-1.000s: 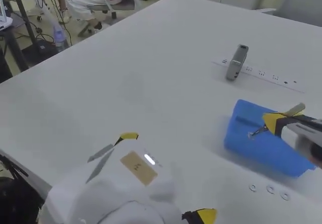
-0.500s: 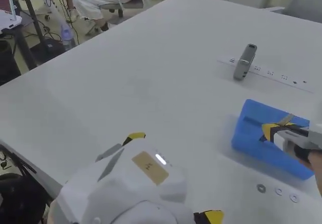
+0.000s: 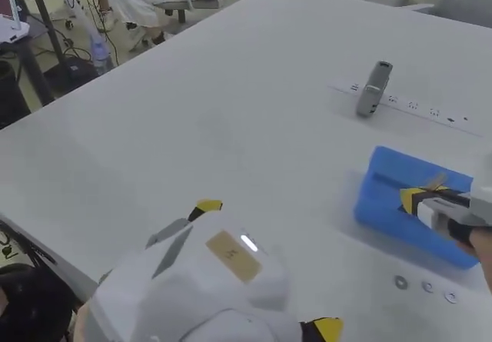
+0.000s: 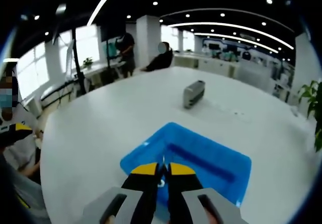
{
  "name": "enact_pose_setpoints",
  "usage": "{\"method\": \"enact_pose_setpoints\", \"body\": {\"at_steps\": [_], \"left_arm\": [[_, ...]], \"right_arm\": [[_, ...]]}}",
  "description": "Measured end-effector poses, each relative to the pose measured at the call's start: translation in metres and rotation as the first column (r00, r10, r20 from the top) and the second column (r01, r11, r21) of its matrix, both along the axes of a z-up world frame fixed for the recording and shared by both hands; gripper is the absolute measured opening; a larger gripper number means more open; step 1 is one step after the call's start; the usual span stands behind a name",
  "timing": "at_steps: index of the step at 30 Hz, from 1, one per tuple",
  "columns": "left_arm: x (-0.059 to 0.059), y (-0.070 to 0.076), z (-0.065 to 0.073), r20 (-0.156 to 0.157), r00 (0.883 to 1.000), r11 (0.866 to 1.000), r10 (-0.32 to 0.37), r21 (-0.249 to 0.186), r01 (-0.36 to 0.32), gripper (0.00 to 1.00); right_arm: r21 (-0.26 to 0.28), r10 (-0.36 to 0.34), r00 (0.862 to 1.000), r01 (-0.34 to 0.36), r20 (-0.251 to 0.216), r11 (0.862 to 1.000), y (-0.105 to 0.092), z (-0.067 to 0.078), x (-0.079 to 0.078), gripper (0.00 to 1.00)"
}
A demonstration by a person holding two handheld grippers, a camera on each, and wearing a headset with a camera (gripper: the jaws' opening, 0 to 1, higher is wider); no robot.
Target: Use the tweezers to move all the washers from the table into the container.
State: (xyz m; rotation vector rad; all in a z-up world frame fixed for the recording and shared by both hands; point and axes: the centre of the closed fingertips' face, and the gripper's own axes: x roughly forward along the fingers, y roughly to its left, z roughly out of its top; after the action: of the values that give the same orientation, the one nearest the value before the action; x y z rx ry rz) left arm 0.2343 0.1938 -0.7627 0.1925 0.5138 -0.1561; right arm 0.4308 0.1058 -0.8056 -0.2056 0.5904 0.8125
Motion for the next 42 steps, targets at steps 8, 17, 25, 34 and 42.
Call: {"method": "enact_pose_setpoints", "body": {"at_steps": [8,17,25,34,42], "left_arm": [[0.000,0.001,0.000,0.001,1.000,1.000,0.004,0.004,-0.004,0.94],[0.001,0.001,0.001,0.009,1.000,1.000,0.006,0.001,-0.006,0.95],[0.001,0.003,0.003,0.013,1.000,1.000,0.013,0.000,-0.013,0.95],[0.001,0.002,0.004,0.018,1.000,1.000,0.010,0.000,-0.010,0.95],[0.000,0.003,0.003,0.013,1.000,1.000,0.010,0.005,-0.010,0.95]], "right_arm": [[0.069,-0.009,1.000,0.007,0.028,0.998,-0.007,0.036,-0.011,0.02],[0.097,0.040,0.995,-0.049,0.087,0.994,-0.009,0.068,-0.036,0.02],[0.053,0.084,0.996,-0.086,0.043,0.995,-0.013,0.047,-0.067,0.02],[0.035,0.076,0.997,-0.075,-0.020,0.997,-0.017,0.023,-0.082,0.02],[0.030,0.068,0.997,-0.067,-0.027,0.997,-0.018,0.019,-0.078,0.02]]}}
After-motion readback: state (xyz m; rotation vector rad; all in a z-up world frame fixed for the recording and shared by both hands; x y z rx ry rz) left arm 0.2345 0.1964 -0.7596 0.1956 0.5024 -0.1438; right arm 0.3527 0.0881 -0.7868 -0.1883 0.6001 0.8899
